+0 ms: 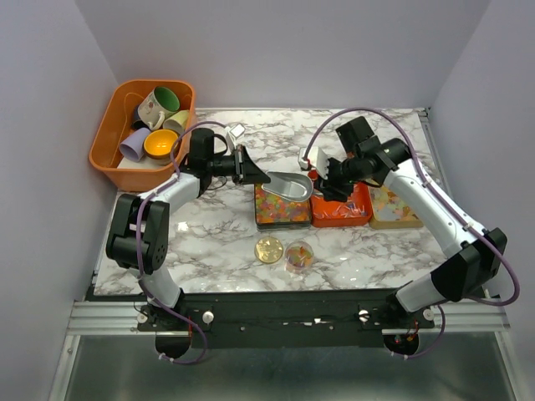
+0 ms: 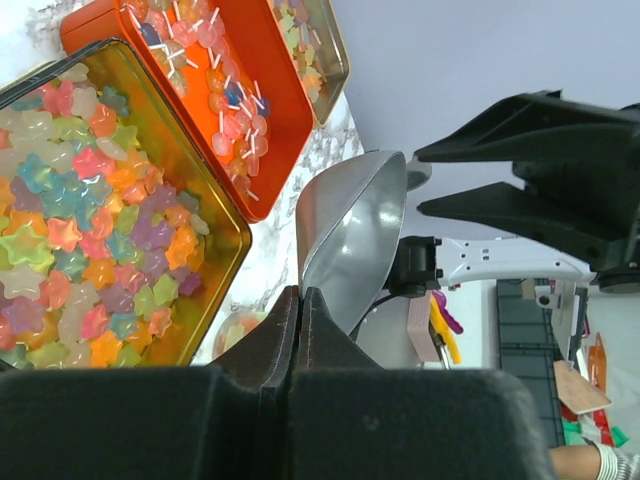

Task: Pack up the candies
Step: Adjust the spatula.

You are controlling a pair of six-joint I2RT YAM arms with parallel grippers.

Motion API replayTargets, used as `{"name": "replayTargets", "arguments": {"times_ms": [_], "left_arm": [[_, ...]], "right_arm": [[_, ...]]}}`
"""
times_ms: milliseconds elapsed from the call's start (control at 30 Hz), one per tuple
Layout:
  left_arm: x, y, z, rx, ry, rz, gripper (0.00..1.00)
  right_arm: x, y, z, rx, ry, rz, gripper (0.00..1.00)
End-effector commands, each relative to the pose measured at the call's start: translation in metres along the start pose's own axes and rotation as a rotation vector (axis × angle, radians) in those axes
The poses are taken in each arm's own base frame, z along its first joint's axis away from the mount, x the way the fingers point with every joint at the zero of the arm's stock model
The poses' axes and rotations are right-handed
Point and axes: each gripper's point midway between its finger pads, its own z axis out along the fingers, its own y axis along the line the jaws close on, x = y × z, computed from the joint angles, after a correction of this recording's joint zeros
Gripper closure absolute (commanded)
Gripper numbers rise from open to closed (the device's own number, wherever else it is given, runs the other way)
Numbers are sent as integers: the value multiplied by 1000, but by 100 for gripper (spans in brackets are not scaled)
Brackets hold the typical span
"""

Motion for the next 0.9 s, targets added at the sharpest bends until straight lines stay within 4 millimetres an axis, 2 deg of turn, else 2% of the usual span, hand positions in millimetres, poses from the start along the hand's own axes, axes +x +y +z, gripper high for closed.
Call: {"name": "replayTargets", "arguments": {"times_ms": [0,467,500,600,800,867], "left_arm": [[-5,-12,-7,51,-8,2,100],[-8,-11,-6,68,-12,-23,100],[-9,-11,-6,69,-11,-23,100],[-9,-10,-5,66,-12,-26,100],[-7,-4,-5,49,-8,-30,100],[-7,0,-4,31,-13,-25,100]], "right_arm": [[15,14,12,-74,37,-5,51],[17,-5,25,-17,53,5,59],[16,-5,25,-16,52,3,65],[12,-8,25,-12,44,3,75],[5,-14,19,11,28,1,77],[-1,-16,12,16,10,-13,89]]}}
